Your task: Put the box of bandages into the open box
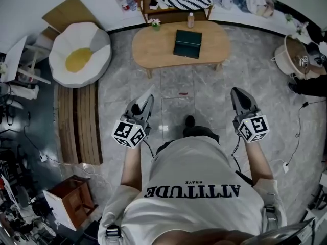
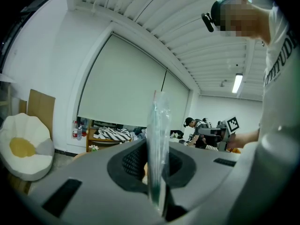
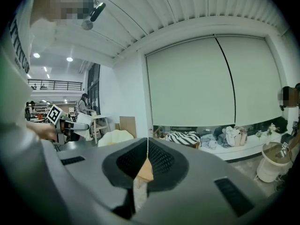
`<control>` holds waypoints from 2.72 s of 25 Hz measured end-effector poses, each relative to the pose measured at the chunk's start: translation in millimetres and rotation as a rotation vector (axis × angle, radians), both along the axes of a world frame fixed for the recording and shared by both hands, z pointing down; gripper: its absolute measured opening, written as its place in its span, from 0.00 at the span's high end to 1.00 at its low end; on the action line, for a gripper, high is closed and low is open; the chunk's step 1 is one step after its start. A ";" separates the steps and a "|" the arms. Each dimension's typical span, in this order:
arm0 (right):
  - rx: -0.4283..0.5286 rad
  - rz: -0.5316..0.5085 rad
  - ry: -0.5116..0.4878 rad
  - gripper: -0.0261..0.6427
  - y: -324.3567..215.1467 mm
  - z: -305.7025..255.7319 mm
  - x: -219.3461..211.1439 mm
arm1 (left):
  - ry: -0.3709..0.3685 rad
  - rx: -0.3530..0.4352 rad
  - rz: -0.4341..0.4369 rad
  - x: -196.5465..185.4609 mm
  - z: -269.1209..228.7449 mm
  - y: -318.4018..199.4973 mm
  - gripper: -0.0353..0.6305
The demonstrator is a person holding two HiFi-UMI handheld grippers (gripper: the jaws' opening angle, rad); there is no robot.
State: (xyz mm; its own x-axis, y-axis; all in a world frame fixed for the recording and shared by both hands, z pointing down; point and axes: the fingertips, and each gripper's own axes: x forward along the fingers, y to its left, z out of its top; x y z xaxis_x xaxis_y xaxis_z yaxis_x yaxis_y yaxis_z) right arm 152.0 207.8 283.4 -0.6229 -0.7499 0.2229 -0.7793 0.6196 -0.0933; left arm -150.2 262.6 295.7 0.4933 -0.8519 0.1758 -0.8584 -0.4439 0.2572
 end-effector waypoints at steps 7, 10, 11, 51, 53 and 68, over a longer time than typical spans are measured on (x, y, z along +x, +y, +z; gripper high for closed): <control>-0.016 -0.041 -0.003 0.93 -55.1 8.4 10.6 | -0.013 -0.010 -0.026 19.2 3.0 -48.5 0.88; -0.026 -0.062 0.002 0.93 -69.5 14.2 10.9 | -0.014 -0.019 -0.032 24.7 6.9 -63.7 0.88; -0.029 -0.067 0.006 0.93 -73.3 16.2 11.8 | -0.014 -0.023 -0.032 27.0 8.3 -67.9 0.88; -0.124 0.077 0.060 0.93 -281.0 46.4 -66.0 | -0.032 -0.107 0.157 -46.0 50.1 -327.1 0.88; -0.132 0.084 0.065 0.93 -292.6 49.9 -72.2 | -0.031 -0.119 0.171 -50.7 55.7 -340.7 0.88; -0.229 0.125 0.102 0.93 -356.4 99.9 -122.1 | -0.019 -0.200 0.296 -72.9 111.6 -431.1 0.88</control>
State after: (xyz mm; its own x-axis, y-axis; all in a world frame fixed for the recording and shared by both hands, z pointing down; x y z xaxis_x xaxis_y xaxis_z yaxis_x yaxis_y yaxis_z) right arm 29.9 -148.7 383.3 -0.4947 -0.7423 0.4519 -0.8607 0.4903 -0.1370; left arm -223.1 -168.5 407.3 0.7084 -0.6205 0.3364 -0.7057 -0.6161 0.3498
